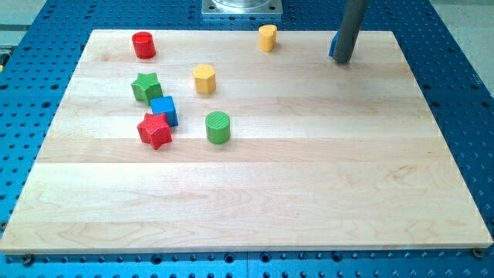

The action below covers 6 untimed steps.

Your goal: Move your arm downwards

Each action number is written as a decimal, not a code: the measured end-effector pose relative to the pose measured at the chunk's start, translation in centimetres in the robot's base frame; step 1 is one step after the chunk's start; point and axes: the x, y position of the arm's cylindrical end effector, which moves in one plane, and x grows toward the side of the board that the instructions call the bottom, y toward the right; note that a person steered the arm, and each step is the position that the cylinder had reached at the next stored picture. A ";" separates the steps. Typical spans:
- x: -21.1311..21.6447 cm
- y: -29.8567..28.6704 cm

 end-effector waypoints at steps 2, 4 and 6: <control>-1.1 0.0; 2.7 -0.3; 3.0 -0.6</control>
